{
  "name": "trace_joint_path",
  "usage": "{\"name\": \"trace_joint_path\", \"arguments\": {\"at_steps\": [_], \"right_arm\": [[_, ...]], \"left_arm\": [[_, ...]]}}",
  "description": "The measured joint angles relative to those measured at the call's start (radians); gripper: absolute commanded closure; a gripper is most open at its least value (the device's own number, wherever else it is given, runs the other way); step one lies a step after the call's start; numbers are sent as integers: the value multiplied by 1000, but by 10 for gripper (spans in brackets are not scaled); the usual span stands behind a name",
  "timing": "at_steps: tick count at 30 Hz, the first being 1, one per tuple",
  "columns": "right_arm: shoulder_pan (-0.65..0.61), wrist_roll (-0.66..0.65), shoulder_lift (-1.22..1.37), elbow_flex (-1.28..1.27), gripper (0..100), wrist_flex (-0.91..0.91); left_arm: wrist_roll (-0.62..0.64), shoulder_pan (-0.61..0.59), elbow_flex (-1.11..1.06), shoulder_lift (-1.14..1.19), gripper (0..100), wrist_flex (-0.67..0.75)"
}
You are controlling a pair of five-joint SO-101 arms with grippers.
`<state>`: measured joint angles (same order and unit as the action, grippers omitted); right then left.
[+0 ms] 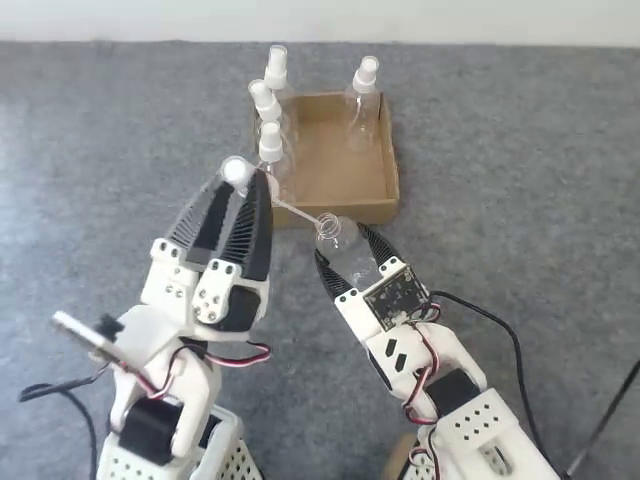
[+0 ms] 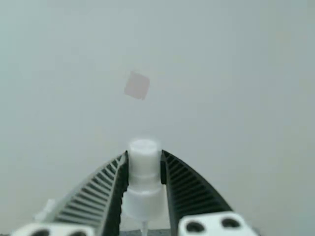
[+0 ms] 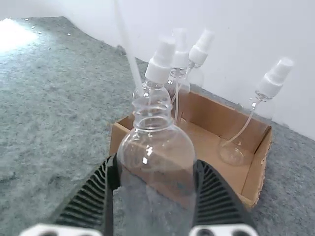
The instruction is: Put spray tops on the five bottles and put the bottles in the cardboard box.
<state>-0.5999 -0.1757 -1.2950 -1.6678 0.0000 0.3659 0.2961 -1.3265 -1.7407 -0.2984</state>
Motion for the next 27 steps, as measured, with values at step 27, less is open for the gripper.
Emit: {"name": "trace_joint_path", "arguments": {"at_steps": [27], "right_arm": [[-26,0,0,0,961,-2]], "left_arm": [[-83,44,-120,-8,987,0]]}}
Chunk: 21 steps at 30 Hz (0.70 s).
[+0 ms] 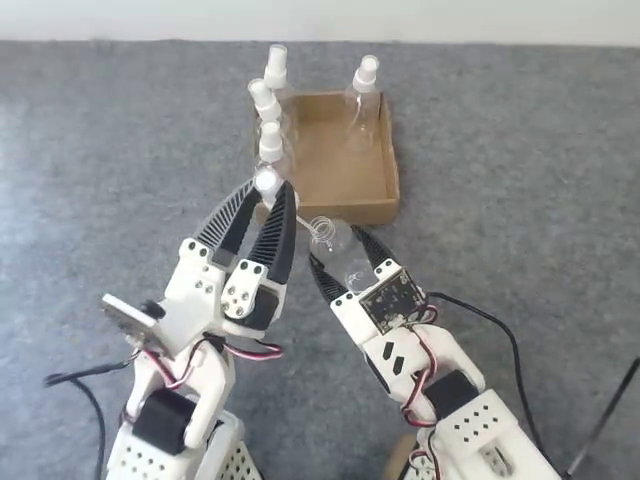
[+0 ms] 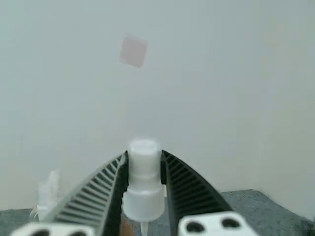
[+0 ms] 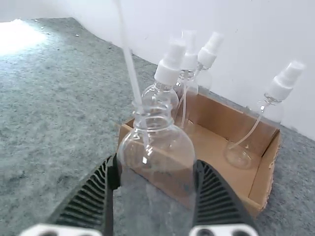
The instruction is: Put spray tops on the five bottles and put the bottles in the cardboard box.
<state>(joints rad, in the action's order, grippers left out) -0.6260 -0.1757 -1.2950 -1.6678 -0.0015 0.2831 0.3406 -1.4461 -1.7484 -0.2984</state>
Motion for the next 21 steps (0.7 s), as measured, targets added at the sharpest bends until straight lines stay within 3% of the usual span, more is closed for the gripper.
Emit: {"name": "trace_joint_path", "arguments": {"at_steps": [21], "right_arm": [[-2,-2,0,0,961,0]], "left_arm": [[-3,3,-61,9,984,-14]]}}
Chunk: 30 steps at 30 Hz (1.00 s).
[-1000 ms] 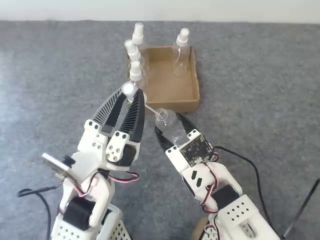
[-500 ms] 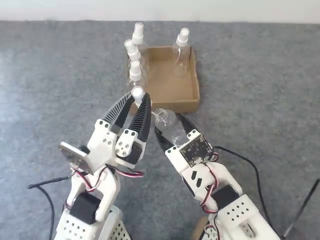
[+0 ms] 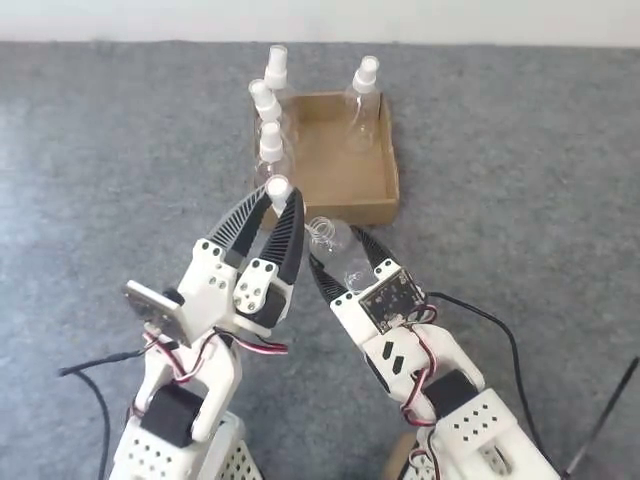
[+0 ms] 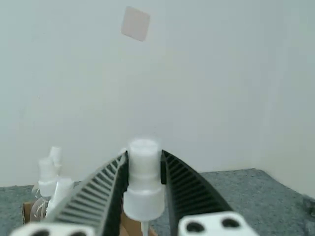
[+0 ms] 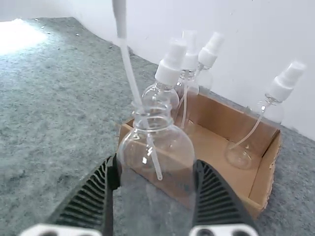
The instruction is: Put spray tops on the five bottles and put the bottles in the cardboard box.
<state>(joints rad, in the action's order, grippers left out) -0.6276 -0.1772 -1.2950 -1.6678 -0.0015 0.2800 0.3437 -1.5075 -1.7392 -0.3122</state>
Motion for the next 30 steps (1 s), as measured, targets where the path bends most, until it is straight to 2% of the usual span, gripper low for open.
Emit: {"name": "trace_joint_path", "arguments": {"at_steps": [8,13,24,30], "right_arm": [[0,-2,0,0,961,0],[0,-2,0,0,961,0],[3,-2,2,0,961,0],[5,-2,2,0,961,0]], "left_arm": [[0,6,0,-3,984,-43],[-31,83,-9,-6,984,-91],[-61,101,-41,-9,983,-91],[-61,101,-41,-11,919,-100]]}}
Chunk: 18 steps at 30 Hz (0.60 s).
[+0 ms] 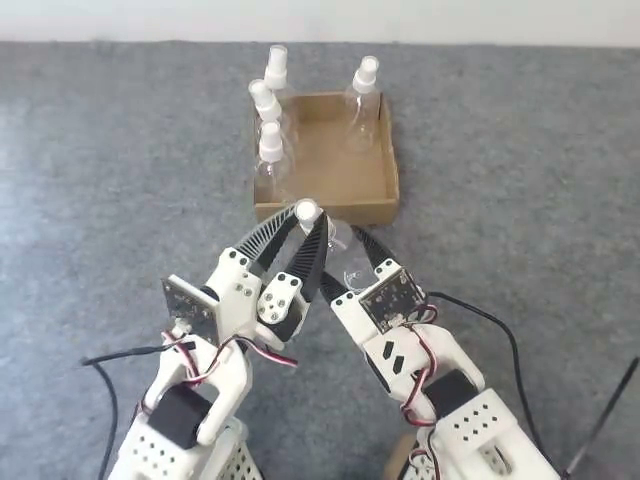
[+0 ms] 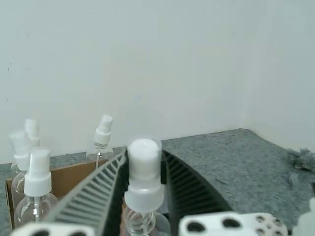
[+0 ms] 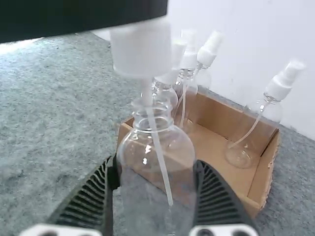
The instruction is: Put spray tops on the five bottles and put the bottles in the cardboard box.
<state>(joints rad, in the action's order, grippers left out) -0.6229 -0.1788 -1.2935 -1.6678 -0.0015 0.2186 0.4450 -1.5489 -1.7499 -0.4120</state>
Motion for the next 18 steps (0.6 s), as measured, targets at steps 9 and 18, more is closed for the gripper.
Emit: {"name": "trace_joint_path", "arguments": {"at_steps": [9,18], "right_arm": [[2,2,0,0,961,0],[-3,2,0,0,961,0]], "left_arm": [[-21,2,0,-3,912,-23],[-55,5,0,9,844,-35]]}}
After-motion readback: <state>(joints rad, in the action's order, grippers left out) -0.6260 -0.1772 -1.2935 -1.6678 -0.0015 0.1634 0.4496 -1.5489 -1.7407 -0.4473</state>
